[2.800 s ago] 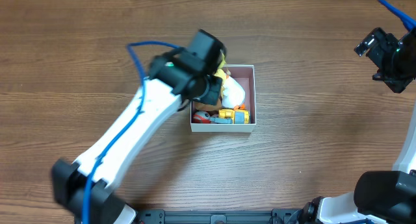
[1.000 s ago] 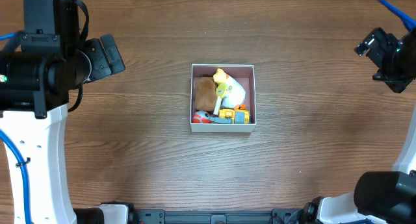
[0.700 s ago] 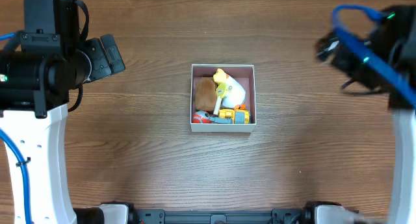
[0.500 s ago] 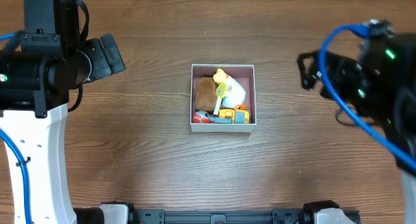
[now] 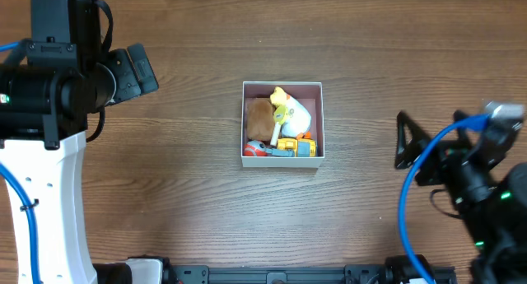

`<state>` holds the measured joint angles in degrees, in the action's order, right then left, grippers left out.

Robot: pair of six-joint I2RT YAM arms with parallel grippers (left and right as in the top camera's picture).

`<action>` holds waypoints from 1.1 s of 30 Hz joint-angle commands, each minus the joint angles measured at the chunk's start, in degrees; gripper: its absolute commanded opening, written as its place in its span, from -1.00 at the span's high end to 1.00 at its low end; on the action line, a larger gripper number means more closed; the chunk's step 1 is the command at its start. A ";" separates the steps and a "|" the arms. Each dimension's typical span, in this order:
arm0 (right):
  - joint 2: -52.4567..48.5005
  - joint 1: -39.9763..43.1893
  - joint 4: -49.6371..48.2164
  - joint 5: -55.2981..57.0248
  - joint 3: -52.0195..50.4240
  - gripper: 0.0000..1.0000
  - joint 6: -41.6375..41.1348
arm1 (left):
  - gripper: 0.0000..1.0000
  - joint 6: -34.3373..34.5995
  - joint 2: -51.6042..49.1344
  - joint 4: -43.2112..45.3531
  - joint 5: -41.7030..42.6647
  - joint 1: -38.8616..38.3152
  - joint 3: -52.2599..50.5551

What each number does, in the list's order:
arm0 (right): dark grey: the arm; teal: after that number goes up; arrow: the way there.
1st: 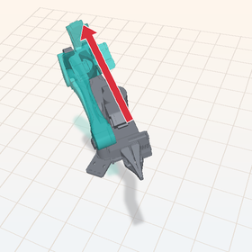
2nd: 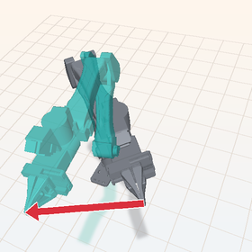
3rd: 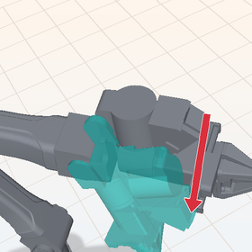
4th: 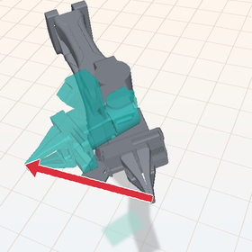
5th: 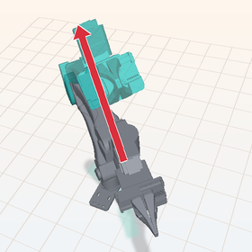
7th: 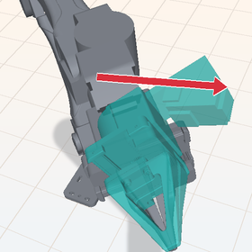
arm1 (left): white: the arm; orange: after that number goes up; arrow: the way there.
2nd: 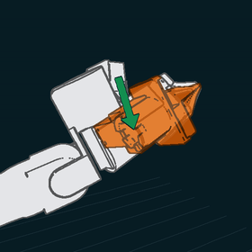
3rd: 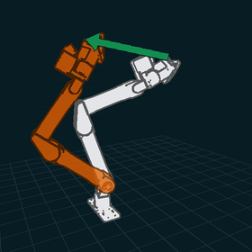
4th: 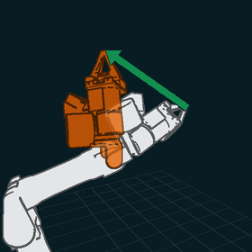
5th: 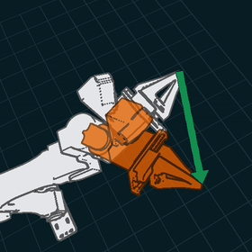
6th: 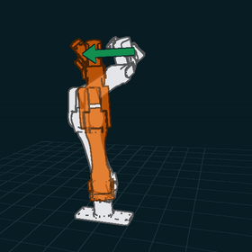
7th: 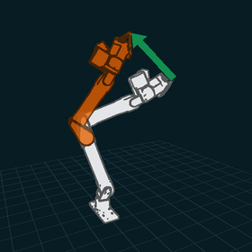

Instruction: Pack container

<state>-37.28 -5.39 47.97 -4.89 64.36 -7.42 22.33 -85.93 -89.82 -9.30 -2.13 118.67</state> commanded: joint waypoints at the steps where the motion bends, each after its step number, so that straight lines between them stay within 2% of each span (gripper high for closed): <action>1: 8.72 1.33 -5.40 0.48 -14.73 -1.00 1.46 | -1.00 -0.02 -0.31 0.04 -0.76 0.28 0.70; 6: 18.88 1.95 -10.80 0.50 -29.73 -1.00 1.46 | -1.00 -0.02 -0.31 0.04 -0.76 0.28 0.70; 14: 29.77 1.95 -11.93 0.70 -44.19 -1.00 1.46 | -1.00 -0.02 -0.31 0.04 -0.76 0.28 0.70; 23: 37.18 1.95 -11.76 0.74 -53.20 -1.00 1.46 | -1.00 -0.02 -0.31 0.04 -0.76 0.28 0.70; 33: 37.11 1.95 -11.43 0.81 -55.41 -1.00 1.46 | -1.00 -0.02 -0.31 0.04 -0.76 0.28 0.70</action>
<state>-0.84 -3.75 36.56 -4.43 9.91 -6.17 22.33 -85.93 -89.82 -9.30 -2.13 118.67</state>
